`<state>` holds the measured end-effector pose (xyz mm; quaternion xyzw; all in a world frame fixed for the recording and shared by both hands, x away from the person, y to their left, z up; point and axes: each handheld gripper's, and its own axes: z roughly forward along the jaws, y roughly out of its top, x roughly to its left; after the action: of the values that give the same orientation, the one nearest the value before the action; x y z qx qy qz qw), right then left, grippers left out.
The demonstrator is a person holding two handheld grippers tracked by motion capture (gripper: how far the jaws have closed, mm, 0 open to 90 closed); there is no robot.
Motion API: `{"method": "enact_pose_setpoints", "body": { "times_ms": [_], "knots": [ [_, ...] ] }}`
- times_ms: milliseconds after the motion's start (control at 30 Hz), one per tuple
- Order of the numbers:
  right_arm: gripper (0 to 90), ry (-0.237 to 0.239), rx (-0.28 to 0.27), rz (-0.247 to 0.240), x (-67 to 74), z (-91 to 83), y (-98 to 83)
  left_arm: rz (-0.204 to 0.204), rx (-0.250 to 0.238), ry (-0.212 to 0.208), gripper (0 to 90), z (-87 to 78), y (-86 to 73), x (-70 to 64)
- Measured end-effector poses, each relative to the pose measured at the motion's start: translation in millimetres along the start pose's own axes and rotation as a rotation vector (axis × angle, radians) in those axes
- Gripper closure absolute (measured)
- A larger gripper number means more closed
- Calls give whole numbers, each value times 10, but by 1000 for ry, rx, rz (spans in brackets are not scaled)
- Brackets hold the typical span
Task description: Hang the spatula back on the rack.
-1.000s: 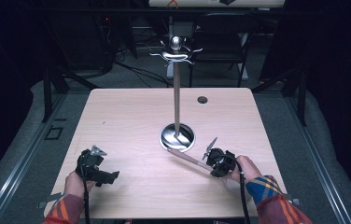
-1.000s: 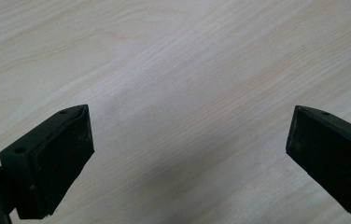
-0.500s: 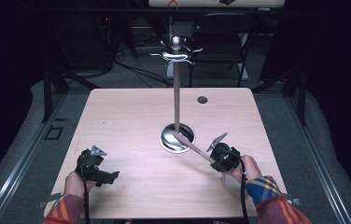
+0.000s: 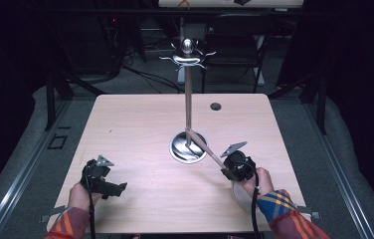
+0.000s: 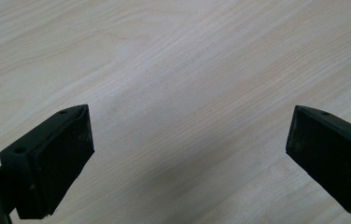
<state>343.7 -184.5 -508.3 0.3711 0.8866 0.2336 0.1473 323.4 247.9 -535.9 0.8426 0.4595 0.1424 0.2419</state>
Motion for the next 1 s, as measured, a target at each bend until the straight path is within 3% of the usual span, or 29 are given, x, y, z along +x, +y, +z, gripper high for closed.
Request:
{"method": "enact_pose_setpoints", "body": {
  "times_ms": [533, 1000],
  "knots": [
    [783, -40, -140, 75, -30, -162, -15, 3, 7, -5, 5, 5, 5, 1],
    [783, -44, -218, 119, -52, -253, -2, 8, 8, 1, 5, 11, 5, -2]
  ]
}}
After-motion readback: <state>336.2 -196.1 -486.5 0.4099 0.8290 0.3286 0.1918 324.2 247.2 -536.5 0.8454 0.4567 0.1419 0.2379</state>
